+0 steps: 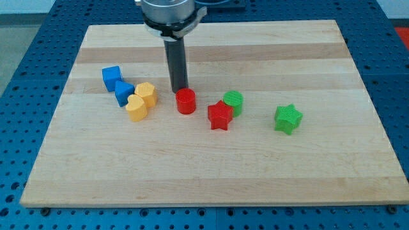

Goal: Nudge the green star down a bit

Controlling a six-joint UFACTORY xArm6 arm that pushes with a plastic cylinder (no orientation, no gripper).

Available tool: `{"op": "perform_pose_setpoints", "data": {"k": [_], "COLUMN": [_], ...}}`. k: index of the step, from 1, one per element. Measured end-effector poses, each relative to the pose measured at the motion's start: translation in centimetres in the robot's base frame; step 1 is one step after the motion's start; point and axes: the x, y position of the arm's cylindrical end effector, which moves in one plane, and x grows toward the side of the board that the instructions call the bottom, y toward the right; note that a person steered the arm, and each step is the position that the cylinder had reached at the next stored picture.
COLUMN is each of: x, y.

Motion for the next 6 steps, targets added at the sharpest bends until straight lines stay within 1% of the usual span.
{"op": "perform_pose_setpoints", "data": {"k": [1, 2, 4, 5, 6], "x": [-0.1, -0.1, 0.2, -1.3, 0.2], "y": [0.9, 3.8, 5.1, 9.9, 17.5]}}
